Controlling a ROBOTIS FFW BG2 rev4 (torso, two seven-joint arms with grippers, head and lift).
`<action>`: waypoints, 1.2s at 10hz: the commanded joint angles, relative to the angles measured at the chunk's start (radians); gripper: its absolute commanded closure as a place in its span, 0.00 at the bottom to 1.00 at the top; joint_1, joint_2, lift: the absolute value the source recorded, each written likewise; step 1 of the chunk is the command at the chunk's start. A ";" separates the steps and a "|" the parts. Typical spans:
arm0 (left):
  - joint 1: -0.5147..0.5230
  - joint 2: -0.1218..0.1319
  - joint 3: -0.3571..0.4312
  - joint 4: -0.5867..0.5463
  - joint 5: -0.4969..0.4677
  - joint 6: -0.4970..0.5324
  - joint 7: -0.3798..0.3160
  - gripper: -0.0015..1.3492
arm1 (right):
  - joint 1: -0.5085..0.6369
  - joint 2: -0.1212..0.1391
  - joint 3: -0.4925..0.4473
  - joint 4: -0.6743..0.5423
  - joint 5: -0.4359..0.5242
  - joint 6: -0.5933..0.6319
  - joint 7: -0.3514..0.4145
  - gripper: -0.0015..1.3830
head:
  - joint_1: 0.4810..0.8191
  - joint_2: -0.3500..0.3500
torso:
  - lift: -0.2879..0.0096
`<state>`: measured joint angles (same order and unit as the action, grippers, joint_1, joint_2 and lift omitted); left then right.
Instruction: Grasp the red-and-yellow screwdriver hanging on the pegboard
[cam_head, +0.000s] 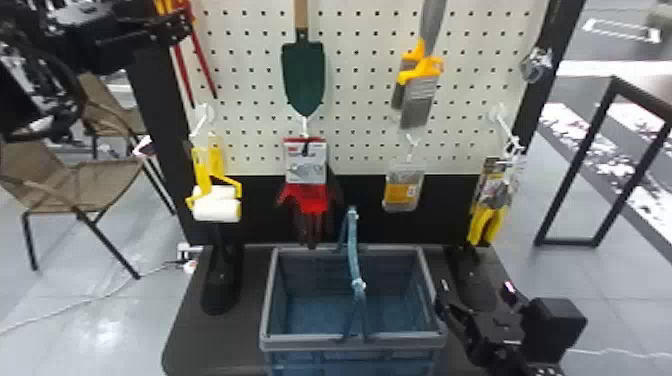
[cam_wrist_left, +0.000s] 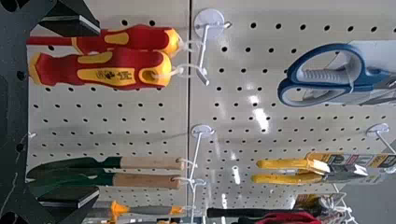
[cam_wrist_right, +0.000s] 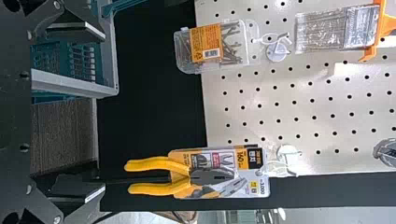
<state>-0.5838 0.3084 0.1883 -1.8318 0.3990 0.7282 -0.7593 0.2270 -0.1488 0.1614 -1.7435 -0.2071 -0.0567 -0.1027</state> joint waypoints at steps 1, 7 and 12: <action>-0.019 0.001 -0.026 0.052 0.038 -0.026 -0.014 0.08 | 0.000 -0.002 0.000 0.002 0.000 0.000 0.000 0.12 | 0.20 0.50 | 0.63; -0.100 0.008 -0.072 0.197 0.054 -0.082 -0.084 0.09 | -0.005 -0.006 0.003 0.002 -0.002 0.000 0.001 0.12 | 0.20 0.50 | 0.63; -0.149 0.017 -0.105 0.267 -0.002 -0.099 -0.117 0.55 | -0.005 -0.008 0.003 -0.001 -0.003 0.000 0.001 0.12 | 0.20 0.50 | 0.63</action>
<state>-0.7264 0.3222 0.0807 -1.5566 0.4265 0.6174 -0.8740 0.2215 -0.1567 0.1641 -1.7441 -0.2099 -0.0567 -0.1012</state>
